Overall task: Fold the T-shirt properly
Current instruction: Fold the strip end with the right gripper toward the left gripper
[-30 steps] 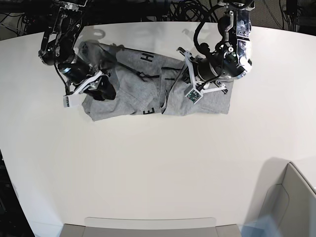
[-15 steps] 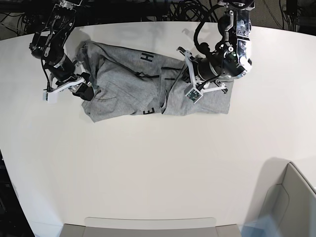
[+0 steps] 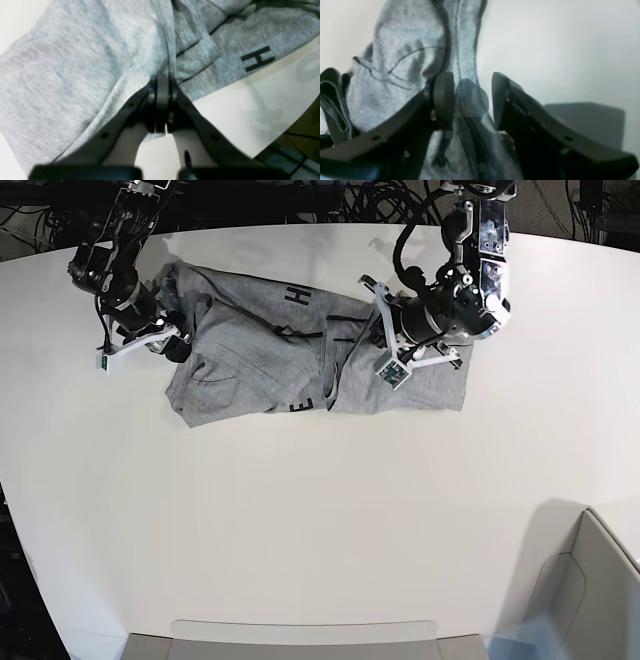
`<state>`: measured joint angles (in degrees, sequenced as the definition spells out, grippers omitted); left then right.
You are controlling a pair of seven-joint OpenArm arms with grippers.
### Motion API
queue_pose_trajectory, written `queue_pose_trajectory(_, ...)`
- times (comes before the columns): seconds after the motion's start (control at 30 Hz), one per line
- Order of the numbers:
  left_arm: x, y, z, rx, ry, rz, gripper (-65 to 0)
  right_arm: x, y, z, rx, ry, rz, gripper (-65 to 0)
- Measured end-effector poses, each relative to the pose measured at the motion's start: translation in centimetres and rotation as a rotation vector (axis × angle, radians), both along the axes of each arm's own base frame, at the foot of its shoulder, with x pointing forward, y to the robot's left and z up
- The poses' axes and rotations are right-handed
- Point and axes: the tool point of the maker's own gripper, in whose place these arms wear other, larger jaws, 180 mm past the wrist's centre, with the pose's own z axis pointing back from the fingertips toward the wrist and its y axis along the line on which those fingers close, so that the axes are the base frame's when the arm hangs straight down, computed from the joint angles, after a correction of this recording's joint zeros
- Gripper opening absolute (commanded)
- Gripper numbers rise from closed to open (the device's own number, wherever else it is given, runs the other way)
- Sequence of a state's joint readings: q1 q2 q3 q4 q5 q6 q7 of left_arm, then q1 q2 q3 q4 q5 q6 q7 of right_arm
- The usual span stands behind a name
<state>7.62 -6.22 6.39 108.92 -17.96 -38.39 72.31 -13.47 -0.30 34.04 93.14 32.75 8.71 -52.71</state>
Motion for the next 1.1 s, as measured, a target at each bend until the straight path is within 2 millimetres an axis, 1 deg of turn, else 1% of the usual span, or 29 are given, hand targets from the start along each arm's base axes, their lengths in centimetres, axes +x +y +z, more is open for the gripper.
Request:
queue_pose_trajectory(0.17, 0.0, 0.0, 0.0, 0.000, 0.000, 0.000, -65.0, 1.2, 0.8, -0.5, 0.057, -0.017, -0.020, -39.8)
queue_pose_trajectory(0.27, 0.0, 0.0, 0.0, 0.000, 0.000, 0.000, -65.0, 1.6, 1.6, -0.7, 0.076, -0.027, -0.001, -39.8)
queue_pose_trajectory(0.53, 0.0, 0.0, 0.0, 0.001, 0.000, 0.000, -65.0, 1.9, 6.0, -0.8, 0.100, -0.025, 0.126, -39.8)
queue_pose_trajectory(0.77, 0.0, 0.0, 0.0, 0.003, 0.000, 0.000, -65.0, 1.9, 8.2, -0.8, 0.111, -0.022, 0.189, -39.8)
queue_pose_trajectory(0.87, 0.0, 0.0, 0.0, 0.002, 0.000, 0.000, -65.0, 2.1, 9.5, -0.7, 0.115, -0.019, 0.232, -40.2)
queue_pose_trajectory(0.9, 0.0, 0.0, 0.0, 0.002, 0.000, 0.000, -65.0, 2.2, 9.9, -0.8, 0.114, -0.014, 0.248, -41.6)
queue_pose_trajectory(0.93, 0.0, 0.0, 0.0, 0.003, 0.000, 0.000, -65.0, 2.3, 10.2, -0.9, 0.117, -0.011, 0.260, -44.4)
queue_pose_trajectory(1.0, 0.0, 0.0, 0.0, 0.004, -0.001, 0.000, -65.0, 2.6, 10.9, -1.3, 0.128, 0.003, 0.279, -53.5)
queue_pose_trajectory(1.07, 0.1, 0.0, 0.1, 0.002, -0.004, 0.000, -65.0, 3.1, 11.0, -2.0, 0.153, 0.021, 0.281, -64.1)
queue_pose_trajectory(1.1, 0.1, 0.0, 0.1, 0.003, -0.004, -0.001, -65.0, 3.4, 11.0, -2.3, 0.162, 0.028, 0.284, -65.0)
